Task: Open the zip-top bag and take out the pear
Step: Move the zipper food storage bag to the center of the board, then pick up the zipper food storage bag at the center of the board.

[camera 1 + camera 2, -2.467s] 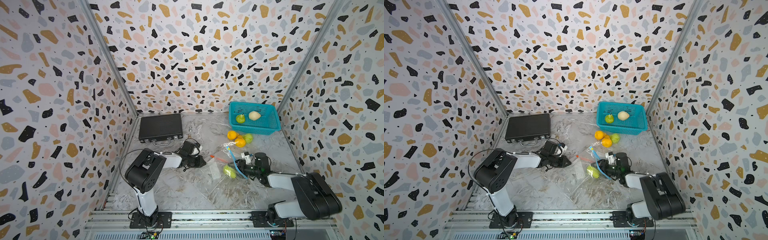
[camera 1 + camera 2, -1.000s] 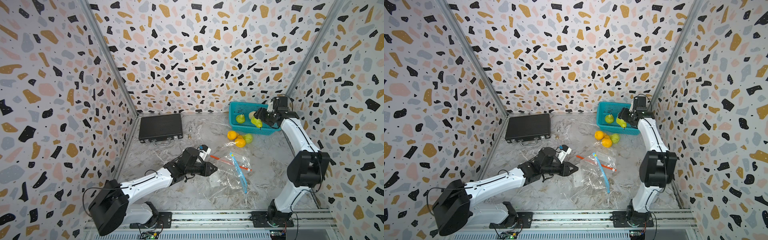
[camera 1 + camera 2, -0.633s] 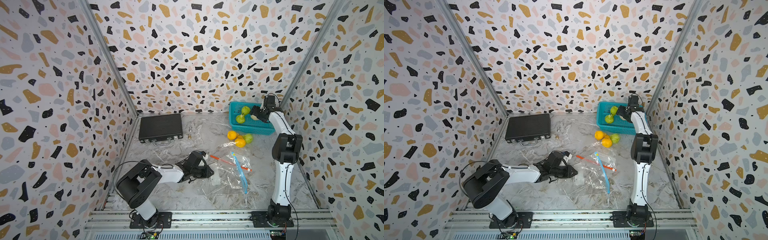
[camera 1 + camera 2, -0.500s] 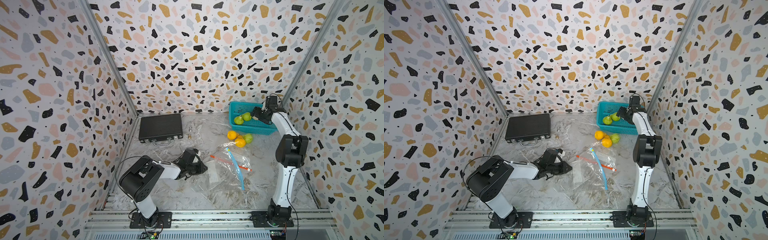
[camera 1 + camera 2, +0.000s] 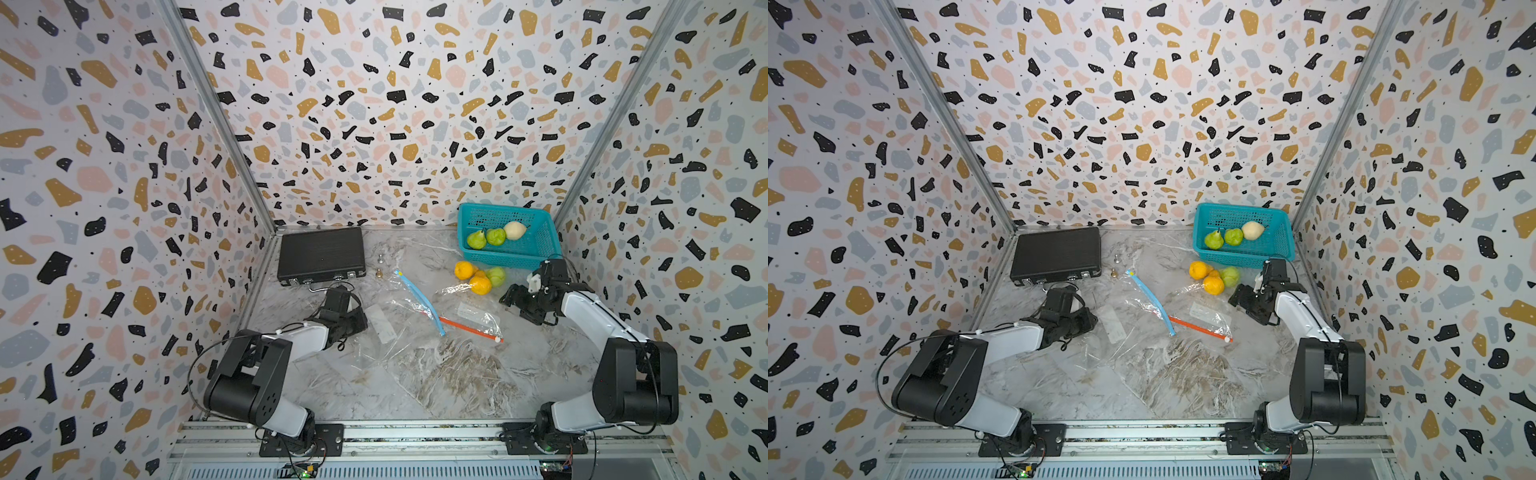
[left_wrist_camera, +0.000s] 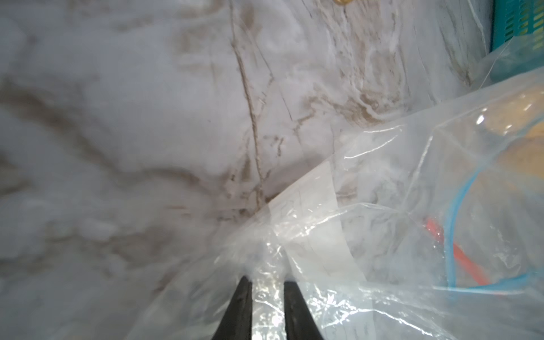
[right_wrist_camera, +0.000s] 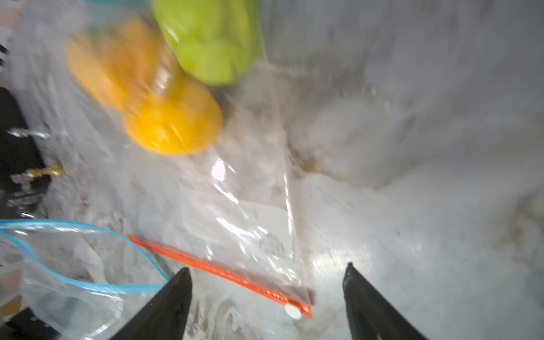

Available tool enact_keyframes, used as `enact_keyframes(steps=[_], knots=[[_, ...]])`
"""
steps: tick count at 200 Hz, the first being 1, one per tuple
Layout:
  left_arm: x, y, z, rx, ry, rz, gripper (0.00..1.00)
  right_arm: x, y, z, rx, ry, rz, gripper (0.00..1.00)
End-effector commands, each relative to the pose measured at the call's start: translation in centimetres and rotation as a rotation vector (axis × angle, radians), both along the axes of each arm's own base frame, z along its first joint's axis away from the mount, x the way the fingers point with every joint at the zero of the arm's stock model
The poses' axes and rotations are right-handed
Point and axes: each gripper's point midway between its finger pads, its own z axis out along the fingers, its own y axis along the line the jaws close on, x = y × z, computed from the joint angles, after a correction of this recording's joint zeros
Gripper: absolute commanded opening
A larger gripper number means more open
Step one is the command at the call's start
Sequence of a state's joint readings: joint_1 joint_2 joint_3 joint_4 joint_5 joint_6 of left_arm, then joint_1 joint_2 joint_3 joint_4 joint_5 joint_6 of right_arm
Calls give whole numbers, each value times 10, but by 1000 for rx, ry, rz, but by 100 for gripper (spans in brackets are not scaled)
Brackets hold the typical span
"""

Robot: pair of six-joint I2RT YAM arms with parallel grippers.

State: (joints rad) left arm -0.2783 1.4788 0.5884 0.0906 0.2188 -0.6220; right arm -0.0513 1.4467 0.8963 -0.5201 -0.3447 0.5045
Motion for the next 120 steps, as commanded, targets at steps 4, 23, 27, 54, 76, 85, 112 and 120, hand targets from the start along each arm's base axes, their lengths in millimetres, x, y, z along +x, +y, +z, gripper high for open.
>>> enact_keyframes(steps=[4,23,27,54,76,85,112,120], knots=[[7,-14,36,-40,-76,-61,25,-8,12,-3,86,-22,-9,79],[7,-24,77,-83,-162,-87,31,-14,19,-18,120,-10,-15,78],[6,-26,86,-95,-180,-96,33,-15,20,-21,121,-4,-14,78],[-4,-31,146,-144,-304,-147,49,-17,30,-41,182,18,-3,74],[-18,-36,199,-182,-425,-211,64,-14,39,-52,246,13,0,66],[-25,-40,215,-203,-463,-249,67,-10,42,-51,268,-13,-4,61],[-43,-51,246,-217,-554,-353,72,2,49,-34,318,-70,17,39],[-46,-55,250,-215,-574,-375,73,5,51,-26,336,-82,26,30]])
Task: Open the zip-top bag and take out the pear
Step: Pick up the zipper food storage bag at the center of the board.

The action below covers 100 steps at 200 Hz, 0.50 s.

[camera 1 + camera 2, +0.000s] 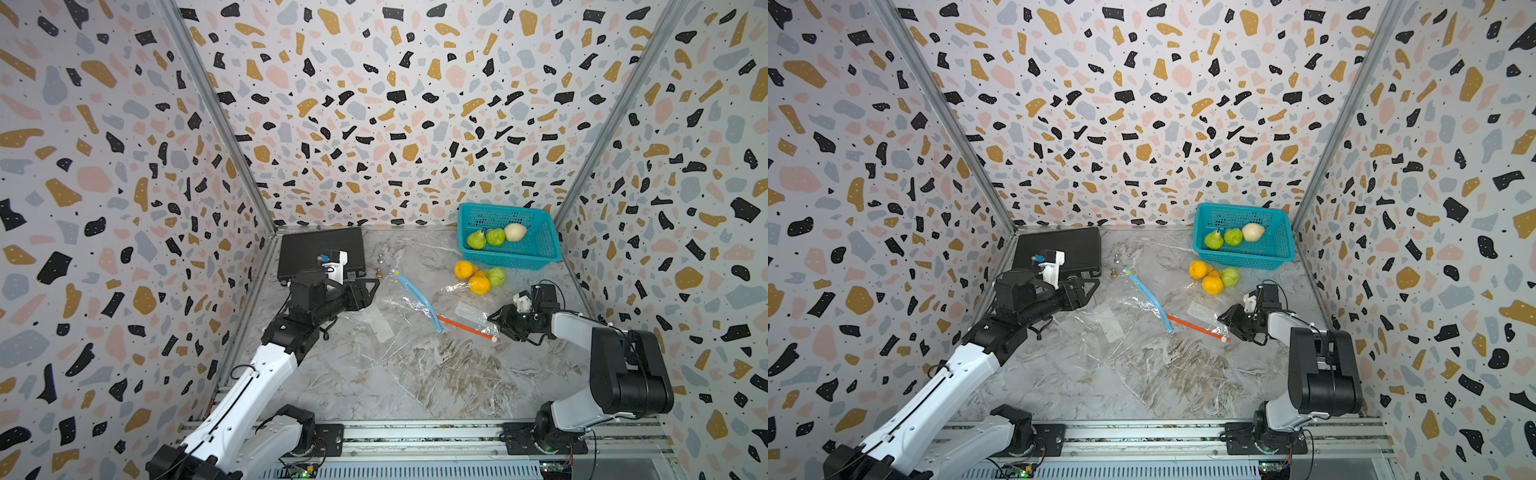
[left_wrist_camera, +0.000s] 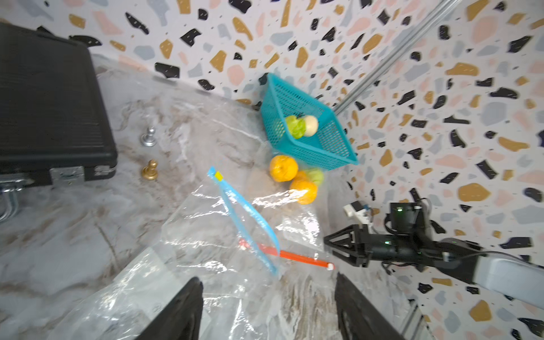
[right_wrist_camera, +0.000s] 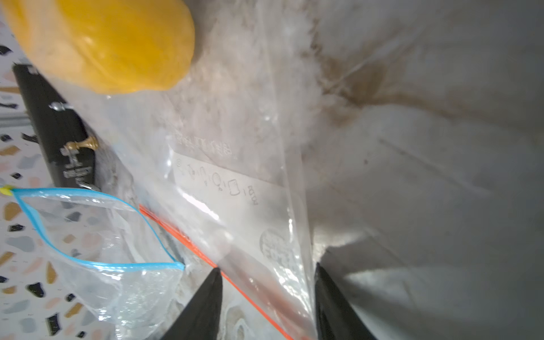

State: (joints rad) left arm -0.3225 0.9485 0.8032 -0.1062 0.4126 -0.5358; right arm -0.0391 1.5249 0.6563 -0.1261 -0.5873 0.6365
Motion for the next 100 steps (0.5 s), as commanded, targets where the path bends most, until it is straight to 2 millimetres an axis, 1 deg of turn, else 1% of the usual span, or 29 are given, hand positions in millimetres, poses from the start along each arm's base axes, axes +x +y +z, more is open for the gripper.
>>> enact_keyframes(steps=[1,12,31,46,59,81,100], knots=[[-18,-15,13,24,-58,-118,73,12,11,21,71,-57,15,29],[-21,-21,18,19,-83,-152,73,14,15,35,99,-79,32,20],[-27,-34,26,33,-124,-208,73,11,23,59,144,-93,69,19],[-31,-47,35,63,-188,-247,74,8,27,79,178,-106,82,12],[-35,-61,41,94,-252,-296,75,6,32,96,220,-118,83,6],[-40,-91,40,179,-345,-397,76,3,41,126,316,-128,100,0],[-48,-121,37,272,-466,-484,77,-3,47,149,361,-127,118,0]])
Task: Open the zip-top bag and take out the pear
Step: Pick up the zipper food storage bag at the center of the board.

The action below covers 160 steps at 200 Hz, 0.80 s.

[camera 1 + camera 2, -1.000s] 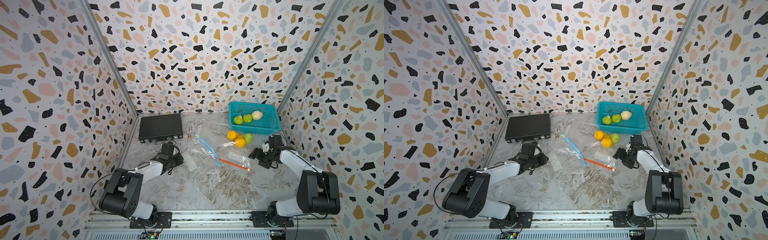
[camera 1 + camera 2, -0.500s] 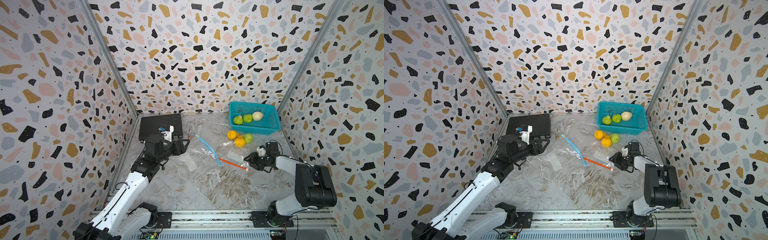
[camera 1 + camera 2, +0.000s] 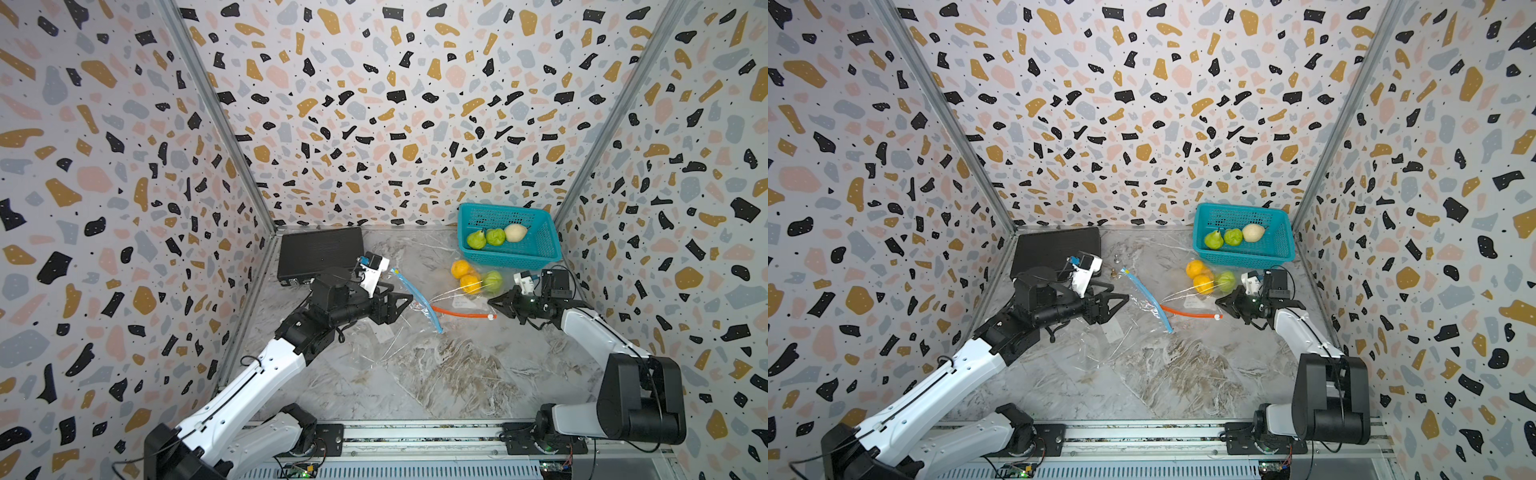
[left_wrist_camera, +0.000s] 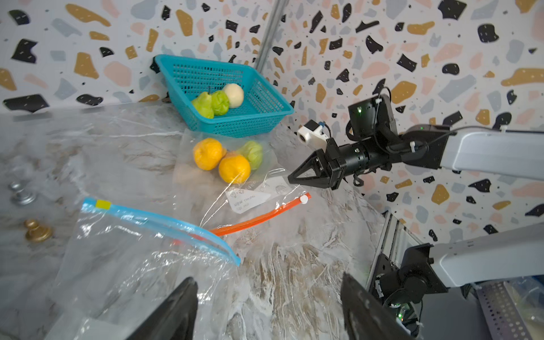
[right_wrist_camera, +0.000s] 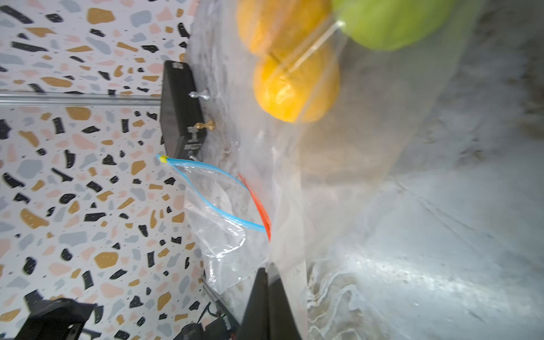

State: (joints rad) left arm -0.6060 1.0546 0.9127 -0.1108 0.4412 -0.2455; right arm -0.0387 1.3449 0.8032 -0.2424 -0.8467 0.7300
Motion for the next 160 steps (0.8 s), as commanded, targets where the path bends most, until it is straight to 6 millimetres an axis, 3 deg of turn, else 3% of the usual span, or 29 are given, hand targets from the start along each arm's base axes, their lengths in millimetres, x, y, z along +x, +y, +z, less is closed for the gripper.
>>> enact_keyframes(steps=[1,23,78,103,160], knots=[[-4,-30,21,75,-269,-105,77,-14,14,36,107,29,50,0],[-15,-62,10,151,-439,-213,79,-16,16,60,151,11,43,0],[-1,-101,-24,315,-668,-243,80,-24,23,93,289,14,16,0],[7,-111,-24,378,-772,-231,81,-34,25,102,284,0,41,0],[-5,-126,-17,422,-919,-347,82,-47,30,105,288,-10,91,0]])
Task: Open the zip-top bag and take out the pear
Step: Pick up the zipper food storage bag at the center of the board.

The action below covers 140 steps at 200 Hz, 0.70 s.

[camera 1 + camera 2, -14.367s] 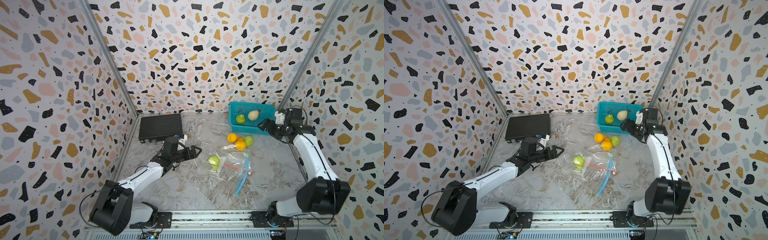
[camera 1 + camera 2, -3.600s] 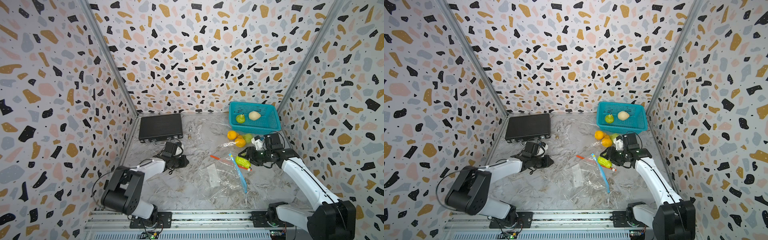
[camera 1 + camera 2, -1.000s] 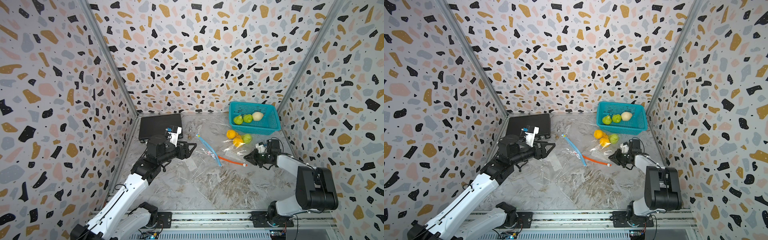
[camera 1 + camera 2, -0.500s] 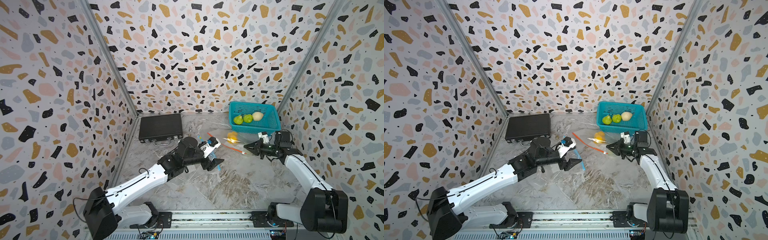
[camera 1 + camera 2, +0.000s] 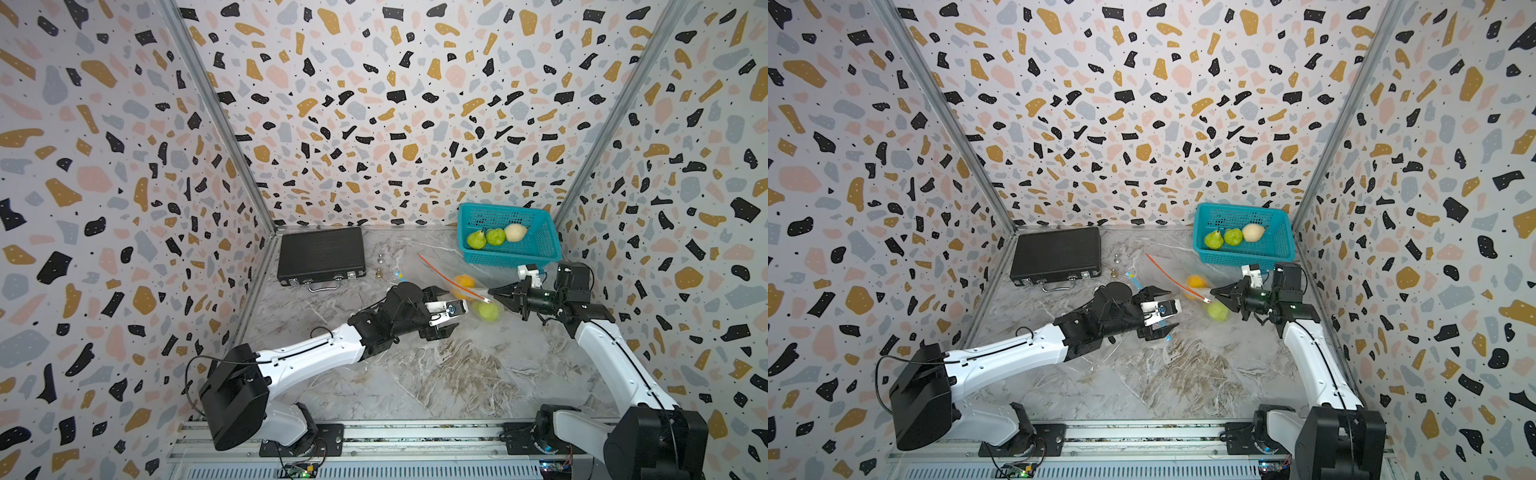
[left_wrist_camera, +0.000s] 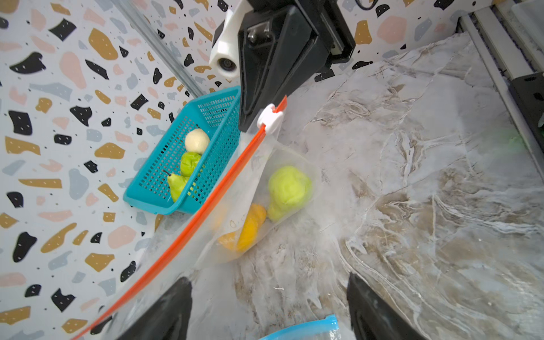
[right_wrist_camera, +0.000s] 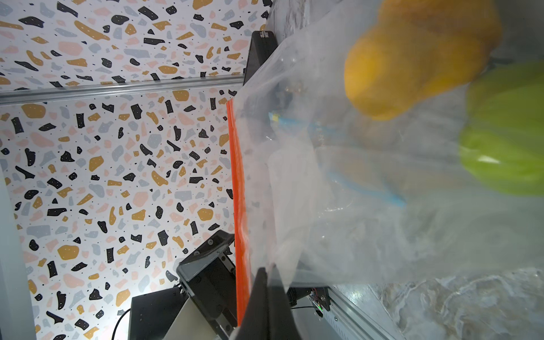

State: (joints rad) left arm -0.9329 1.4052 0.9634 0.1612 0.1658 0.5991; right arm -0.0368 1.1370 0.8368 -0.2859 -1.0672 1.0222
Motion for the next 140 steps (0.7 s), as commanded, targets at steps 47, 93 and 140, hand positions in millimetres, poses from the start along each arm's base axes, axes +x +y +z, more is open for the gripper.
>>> enact_keyframes(steps=[47,93,140], knots=[[-17,-22,35,5,-136,-164,82,-17,11,19,17,-54,79,0],[-16,-33,21,59,-87,-201,72,-24,18,27,30,-73,110,0],[-6,-35,13,137,-65,-174,21,-36,24,40,34,-109,154,0]])
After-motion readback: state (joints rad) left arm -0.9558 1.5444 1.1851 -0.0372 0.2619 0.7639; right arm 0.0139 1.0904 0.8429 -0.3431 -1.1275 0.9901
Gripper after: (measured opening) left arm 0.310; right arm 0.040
